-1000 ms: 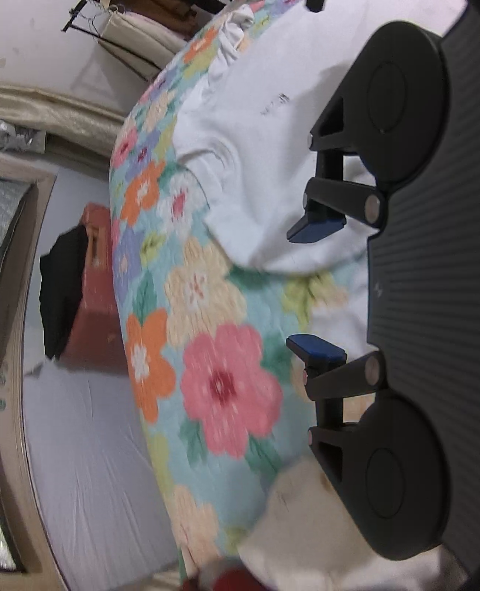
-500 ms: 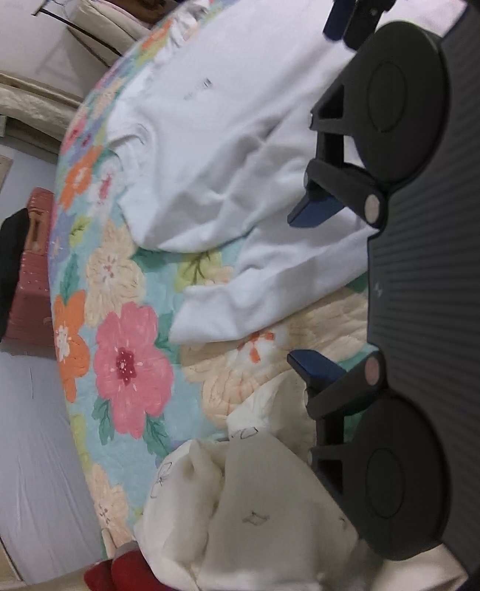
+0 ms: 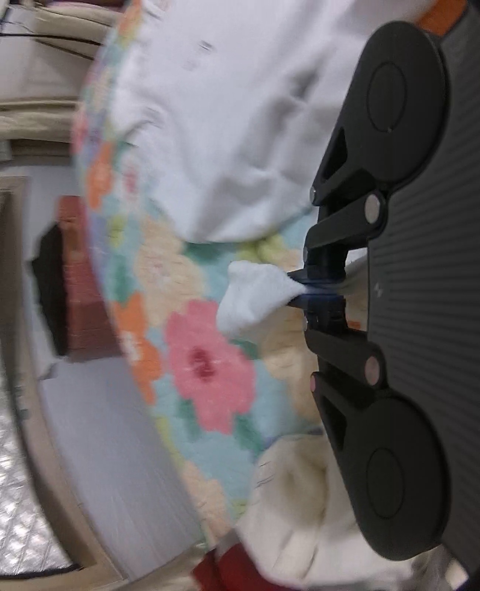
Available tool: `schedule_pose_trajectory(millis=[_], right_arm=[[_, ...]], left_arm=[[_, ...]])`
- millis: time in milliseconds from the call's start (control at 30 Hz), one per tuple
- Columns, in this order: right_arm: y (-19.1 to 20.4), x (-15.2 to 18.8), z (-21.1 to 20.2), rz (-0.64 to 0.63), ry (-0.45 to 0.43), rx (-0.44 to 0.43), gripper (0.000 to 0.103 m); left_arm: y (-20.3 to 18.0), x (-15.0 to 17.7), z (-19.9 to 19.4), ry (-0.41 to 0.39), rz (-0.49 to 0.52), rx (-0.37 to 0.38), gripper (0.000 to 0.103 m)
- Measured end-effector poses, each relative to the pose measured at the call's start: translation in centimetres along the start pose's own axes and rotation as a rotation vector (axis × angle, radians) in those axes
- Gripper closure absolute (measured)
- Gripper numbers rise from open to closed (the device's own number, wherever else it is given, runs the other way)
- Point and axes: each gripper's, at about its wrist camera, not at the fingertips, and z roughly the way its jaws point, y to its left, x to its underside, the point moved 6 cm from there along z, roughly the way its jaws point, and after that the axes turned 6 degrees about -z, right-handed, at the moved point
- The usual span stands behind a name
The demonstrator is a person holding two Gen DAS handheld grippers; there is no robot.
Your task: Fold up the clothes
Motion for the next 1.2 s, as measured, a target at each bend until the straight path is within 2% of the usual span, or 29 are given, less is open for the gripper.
schedule_pose_trajectory(millis=[100,200,300,367,500,600,733,767,800,833,867,933,1000,1200], right_arm=[[-1.0,0.9,-0.3,0.028,0.012,0.020,0.043],[-1.9,1.7,-0.5,0.053,0.021,0.025,0.043],[-2.6,2.4,-0.6,0.069,0.032,0.033,0.042],[-3.0,2.8,-0.5,0.076,0.045,0.045,0.042],[-3.3,3.6,-0.5,0.082,0.070,0.040,0.042],[-3.3,3.9,-0.5,0.064,0.083,0.045,0.042],[-2.8,4.2,-0.7,0.013,0.101,0.053,0.038],[-2.8,4.3,-0.9,0.009,0.103,0.055,0.038],[-2.8,4.4,-1.0,0.012,0.104,0.057,0.038],[-2.8,4.6,-1.1,0.020,0.104,0.056,0.038],[-2.9,4.8,-1.3,0.026,0.103,0.054,0.038],[-3.1,5.0,-1.8,0.025,0.104,0.058,0.037],[-3.2,5.3,-2.7,0.010,0.111,0.072,0.037],[-4.5,5.7,-7.4,-0.005,0.056,0.140,0.037]], left_arm=[[1.2,-2.5,-5.4,-0.216,0.030,-0.119,0.098],[3.9,-4.3,-10.9,-0.399,-0.028,-0.215,0.098],[7.4,-4.9,-14.7,-0.495,-0.133,-0.298,0.098],[9.9,-4.0,-17.4,-0.550,-0.195,-0.399,0.098],[15.1,-0.4,-21.3,-0.577,-0.339,-0.603,0.098],[17.6,2.0,-20.9,-0.468,-0.440,-0.621,0.098],[19.0,3.6,-19.4,-0.340,-0.507,-0.575,0.096],[19.0,3.7,-18.9,-0.308,-0.511,-0.547,0.087],[18.8,3.8,-18.5,-0.275,-0.509,-0.514,0.066],[18.7,4.2,-18.4,-0.259,-0.521,-0.480,0.057],[18.7,4.5,-18.5,-0.248,-0.532,-0.446,0.052],[18.0,4.9,-19.2,-0.246,-0.544,-0.391,0.050],[16.9,4.8,-19.7,-0.241,-0.536,-0.342,0.038],[10.9,2.5,-21.3,-0.276,-0.430,-0.177,0.013]])
